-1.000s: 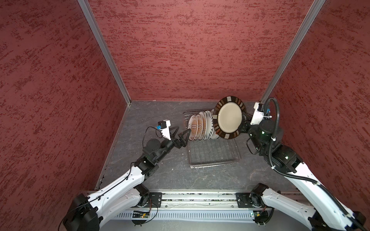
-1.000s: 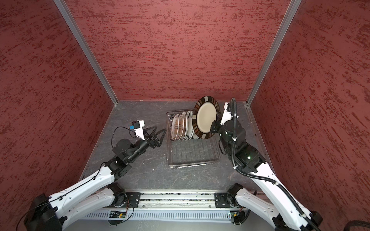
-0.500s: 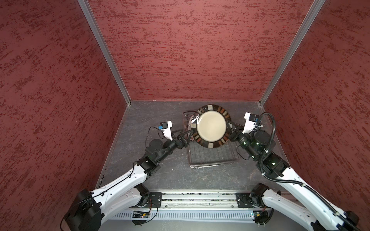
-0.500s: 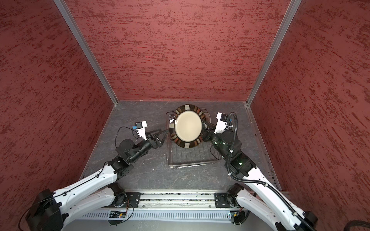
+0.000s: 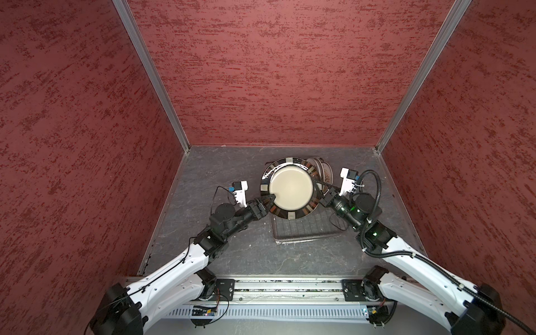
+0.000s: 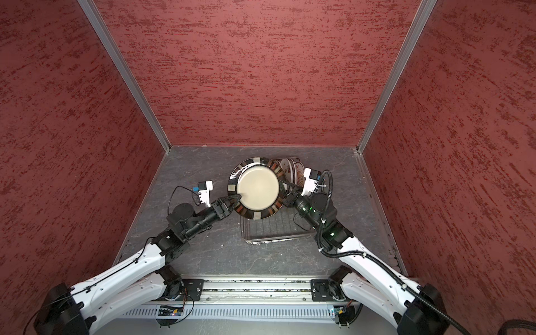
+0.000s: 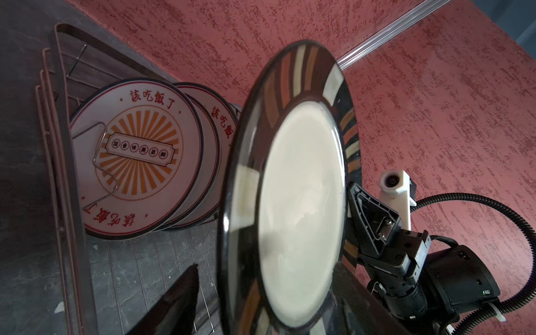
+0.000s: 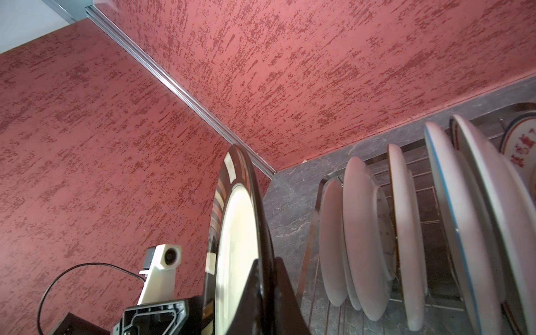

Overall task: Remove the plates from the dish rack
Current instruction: 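Swing the brown plate toward the left gripper while it grasps the rim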

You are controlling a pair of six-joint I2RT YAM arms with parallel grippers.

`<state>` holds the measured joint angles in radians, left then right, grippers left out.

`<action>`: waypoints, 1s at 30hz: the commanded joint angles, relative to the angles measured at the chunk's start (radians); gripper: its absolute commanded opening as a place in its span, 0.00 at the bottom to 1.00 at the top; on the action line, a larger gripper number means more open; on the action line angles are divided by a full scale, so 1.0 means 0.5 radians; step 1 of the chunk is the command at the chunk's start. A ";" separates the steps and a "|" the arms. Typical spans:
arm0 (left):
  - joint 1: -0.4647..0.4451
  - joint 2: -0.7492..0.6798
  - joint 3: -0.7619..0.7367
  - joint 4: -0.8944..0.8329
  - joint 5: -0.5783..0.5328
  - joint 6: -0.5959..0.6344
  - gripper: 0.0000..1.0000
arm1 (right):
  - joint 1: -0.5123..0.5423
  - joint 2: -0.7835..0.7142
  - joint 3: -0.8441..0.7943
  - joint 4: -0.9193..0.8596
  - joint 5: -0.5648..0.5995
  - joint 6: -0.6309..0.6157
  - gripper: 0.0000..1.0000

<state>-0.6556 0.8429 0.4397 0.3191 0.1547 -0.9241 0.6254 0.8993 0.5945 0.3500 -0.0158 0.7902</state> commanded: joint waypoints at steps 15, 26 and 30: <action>0.062 0.042 -0.047 0.291 0.116 -0.163 0.48 | -0.014 0.090 -0.022 0.683 -0.051 0.279 0.00; 0.054 0.097 -0.024 0.301 0.156 -0.176 0.24 | -0.015 0.163 -0.043 0.722 -0.082 0.308 0.00; 0.053 0.125 -0.009 0.301 0.183 -0.185 0.18 | -0.018 0.186 -0.054 0.730 -0.097 0.313 0.00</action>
<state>-0.6273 0.8989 0.4240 0.4274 0.2092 -1.0222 0.6201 1.0061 0.5484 0.5297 -0.0444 0.9024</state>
